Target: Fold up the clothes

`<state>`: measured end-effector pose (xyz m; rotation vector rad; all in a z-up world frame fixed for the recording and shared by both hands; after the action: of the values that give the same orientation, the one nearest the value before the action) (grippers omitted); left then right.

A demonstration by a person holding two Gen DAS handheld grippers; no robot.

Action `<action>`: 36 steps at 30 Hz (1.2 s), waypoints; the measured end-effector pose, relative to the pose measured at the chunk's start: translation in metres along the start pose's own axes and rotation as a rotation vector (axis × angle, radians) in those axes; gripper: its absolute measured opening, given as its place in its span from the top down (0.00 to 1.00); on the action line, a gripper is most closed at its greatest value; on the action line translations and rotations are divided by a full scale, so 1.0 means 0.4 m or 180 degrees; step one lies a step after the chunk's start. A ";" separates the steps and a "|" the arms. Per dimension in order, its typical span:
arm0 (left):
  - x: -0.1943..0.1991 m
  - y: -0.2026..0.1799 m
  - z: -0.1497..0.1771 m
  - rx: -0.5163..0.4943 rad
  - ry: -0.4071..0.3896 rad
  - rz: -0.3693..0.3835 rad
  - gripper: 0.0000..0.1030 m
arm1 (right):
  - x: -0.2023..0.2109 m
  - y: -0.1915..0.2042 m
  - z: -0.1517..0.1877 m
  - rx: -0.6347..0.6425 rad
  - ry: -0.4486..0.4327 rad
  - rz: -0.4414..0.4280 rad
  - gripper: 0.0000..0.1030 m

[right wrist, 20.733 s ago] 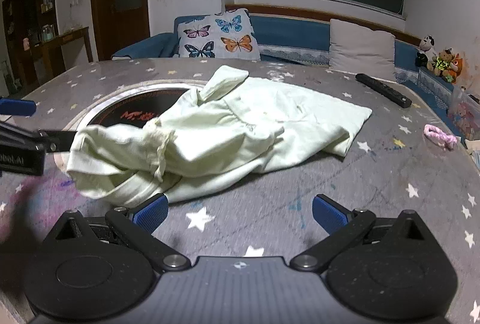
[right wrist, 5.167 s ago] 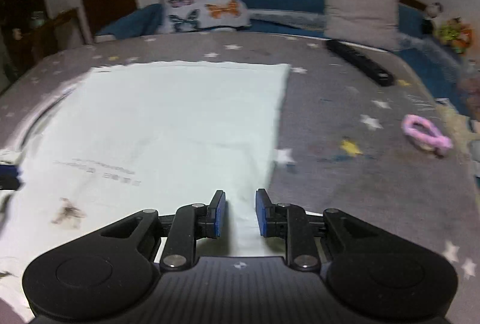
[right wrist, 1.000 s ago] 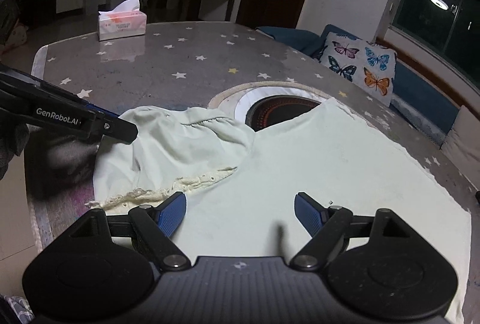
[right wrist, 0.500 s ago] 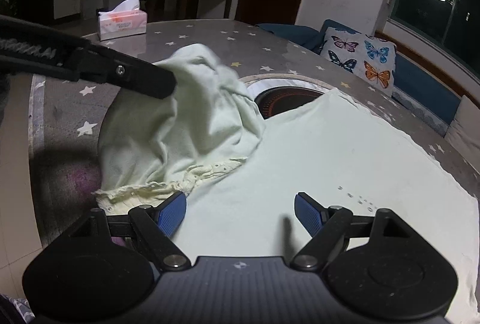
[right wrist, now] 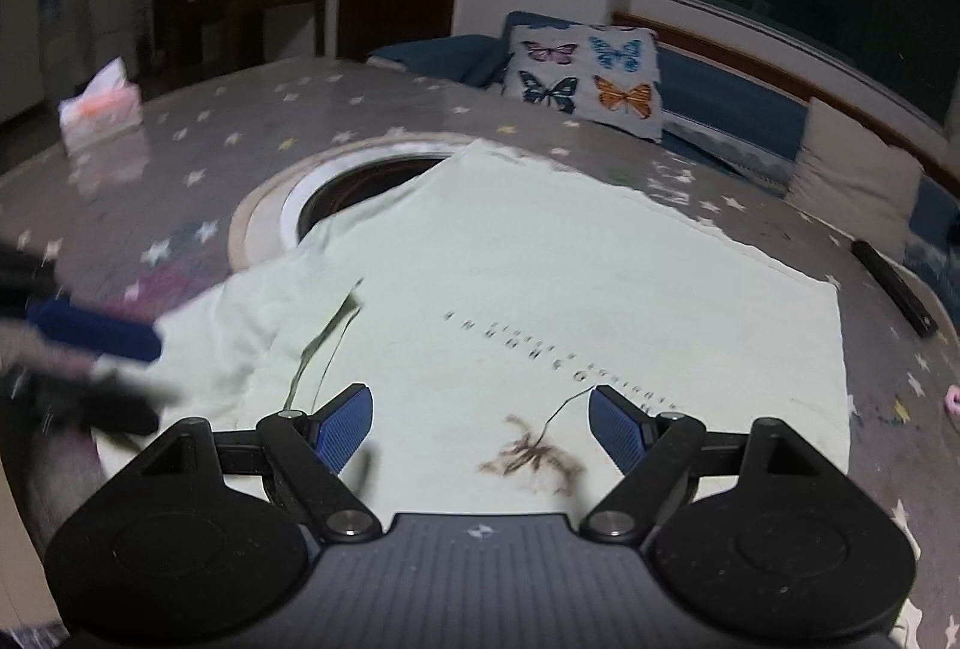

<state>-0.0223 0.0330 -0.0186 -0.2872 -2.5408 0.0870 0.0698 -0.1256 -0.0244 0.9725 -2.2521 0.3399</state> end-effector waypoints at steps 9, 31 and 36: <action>-0.013 0.079 0.006 0.0095 0.0047 -0.0313 0.71 | -0.054 0.019 -0.078 -0.0124 -0.0093 -0.0338 0.23; -0.009 0.084 0.048 0.0004 0.0177 -0.0438 0.61 | -0.165 0.029 -0.128 0.0053 0.0069 -0.0250 0.25; -0.007 0.044 0.015 -0.0087 0.0061 -0.0374 0.52 | -0.032 -0.073 -0.071 -0.0315 -0.0114 -0.0042 0.23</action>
<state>-0.0200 0.0493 -0.0273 -0.1481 -2.5354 0.0041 0.1106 -0.1255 -0.0118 0.9480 -2.2710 0.2045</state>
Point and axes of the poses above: each gripper's, at about its wrist camera, not at the fingertips, and x roughly against the way its jaws point, y to its left, z to its underside, the point moved 5 cm from there along -x, roughly the way its jaws point, and after that the axes turned 9 degrees about -z, right-handed, at the moved point
